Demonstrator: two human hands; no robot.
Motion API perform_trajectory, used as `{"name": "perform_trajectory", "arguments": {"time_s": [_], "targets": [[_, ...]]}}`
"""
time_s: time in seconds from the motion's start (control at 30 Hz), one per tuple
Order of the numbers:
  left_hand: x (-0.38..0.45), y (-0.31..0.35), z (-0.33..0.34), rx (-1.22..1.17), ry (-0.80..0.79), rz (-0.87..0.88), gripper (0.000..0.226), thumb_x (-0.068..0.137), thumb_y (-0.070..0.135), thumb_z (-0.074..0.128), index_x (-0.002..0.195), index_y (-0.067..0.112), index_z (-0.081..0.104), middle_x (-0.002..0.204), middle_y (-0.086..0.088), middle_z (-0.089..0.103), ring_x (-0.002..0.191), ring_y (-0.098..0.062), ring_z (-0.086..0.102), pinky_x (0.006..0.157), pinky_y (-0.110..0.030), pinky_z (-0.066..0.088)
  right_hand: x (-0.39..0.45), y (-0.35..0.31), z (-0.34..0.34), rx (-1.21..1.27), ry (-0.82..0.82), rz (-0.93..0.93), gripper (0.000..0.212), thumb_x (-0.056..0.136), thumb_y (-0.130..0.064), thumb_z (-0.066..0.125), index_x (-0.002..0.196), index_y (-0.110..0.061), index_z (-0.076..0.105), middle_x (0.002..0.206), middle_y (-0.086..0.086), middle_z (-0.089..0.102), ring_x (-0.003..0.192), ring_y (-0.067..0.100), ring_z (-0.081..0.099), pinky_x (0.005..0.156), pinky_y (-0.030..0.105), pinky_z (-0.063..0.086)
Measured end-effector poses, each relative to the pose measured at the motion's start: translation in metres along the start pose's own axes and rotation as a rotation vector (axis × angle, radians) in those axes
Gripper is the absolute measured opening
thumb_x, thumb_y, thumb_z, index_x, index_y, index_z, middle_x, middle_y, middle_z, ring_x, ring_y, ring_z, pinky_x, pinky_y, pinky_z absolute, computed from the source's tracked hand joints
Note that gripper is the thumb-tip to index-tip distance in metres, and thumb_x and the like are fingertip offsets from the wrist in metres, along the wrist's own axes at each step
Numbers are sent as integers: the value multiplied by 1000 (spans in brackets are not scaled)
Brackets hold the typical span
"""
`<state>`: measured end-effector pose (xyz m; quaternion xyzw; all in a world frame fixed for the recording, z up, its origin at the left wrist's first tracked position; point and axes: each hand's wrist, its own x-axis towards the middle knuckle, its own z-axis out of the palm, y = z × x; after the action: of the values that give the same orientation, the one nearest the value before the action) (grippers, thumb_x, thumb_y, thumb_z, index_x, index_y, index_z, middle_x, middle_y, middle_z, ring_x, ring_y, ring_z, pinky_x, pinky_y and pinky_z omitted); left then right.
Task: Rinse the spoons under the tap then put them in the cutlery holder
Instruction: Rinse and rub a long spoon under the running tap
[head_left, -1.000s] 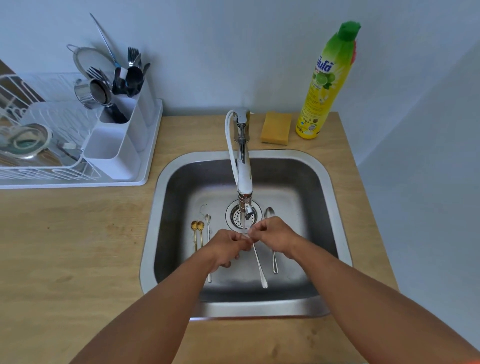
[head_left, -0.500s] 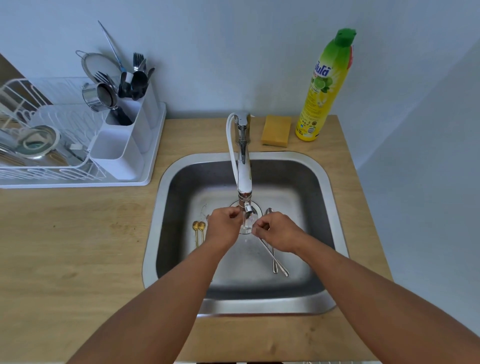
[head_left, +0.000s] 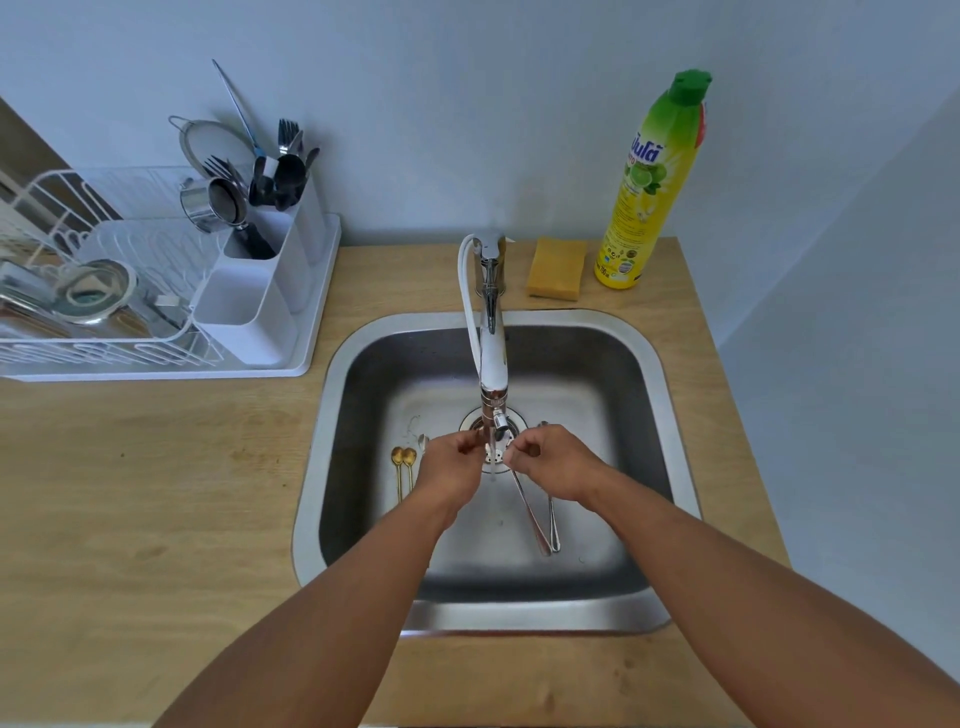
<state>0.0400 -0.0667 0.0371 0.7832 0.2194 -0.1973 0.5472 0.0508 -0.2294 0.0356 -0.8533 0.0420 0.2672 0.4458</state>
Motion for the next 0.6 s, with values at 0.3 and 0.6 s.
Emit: {"name": "perform_trajectory", "arguments": {"time_s": [0.3,0.6], "targets": [[8,16,-5,274,86,204,33,90,42,74,58,34,68,55,15,65,57,-11,57,55,-27,41,-3,-6,5,-43,-33,-16,22,101,-26,62,89,-12,74,90,7,72,79,16,60,73,29,49],[-6,15,4,-411,-29,-233,24,102,36,56,103,29,79,88,10,76,74,-9,59,63,-28,37,-3,1,12,-111,78,-27,21,99,-29,60,79,-27,68,76,-9,63,77,12,60,75,32,48]]}}
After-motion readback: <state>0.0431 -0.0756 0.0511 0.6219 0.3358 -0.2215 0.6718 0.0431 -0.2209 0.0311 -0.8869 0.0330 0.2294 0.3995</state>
